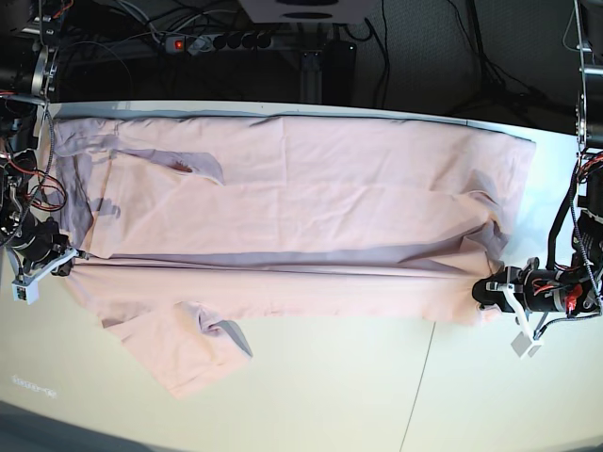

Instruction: Fold the T-shirt properly

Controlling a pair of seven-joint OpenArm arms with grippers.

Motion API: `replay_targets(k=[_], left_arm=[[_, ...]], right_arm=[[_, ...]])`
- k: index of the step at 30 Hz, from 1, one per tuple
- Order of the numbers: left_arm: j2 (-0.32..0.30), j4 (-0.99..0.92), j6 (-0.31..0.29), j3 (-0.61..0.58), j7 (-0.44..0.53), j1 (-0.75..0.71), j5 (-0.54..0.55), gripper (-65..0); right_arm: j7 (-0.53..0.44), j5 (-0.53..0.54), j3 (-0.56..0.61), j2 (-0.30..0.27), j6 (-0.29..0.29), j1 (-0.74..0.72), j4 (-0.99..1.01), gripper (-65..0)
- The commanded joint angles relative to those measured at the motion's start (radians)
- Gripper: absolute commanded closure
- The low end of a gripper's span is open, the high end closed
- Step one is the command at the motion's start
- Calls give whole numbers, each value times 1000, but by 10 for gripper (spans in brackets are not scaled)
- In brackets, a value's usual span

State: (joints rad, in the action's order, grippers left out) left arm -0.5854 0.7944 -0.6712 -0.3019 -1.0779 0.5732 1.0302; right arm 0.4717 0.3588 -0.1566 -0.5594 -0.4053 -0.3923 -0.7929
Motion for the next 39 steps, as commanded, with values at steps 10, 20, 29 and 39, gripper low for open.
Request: replay_targets(k=[10,20,29,39], left_arm=[[-27,14,-27,5,-52,22,36,0],[-27,14,-27,5,-52,22,35,0],[-27,14,-27,5,-52,22,35,0],[-27,14,-27,5,-53,22,35,0]], right_arm=[[0,-10,-8,-27,-55,-11,-14,0],[0,-9,-8,-29,-54,-14,-14,-397],[7,61,-129,-29,-55,-29,-85,-396],[41,53,-93,5,-55,-233,-3,-395]])
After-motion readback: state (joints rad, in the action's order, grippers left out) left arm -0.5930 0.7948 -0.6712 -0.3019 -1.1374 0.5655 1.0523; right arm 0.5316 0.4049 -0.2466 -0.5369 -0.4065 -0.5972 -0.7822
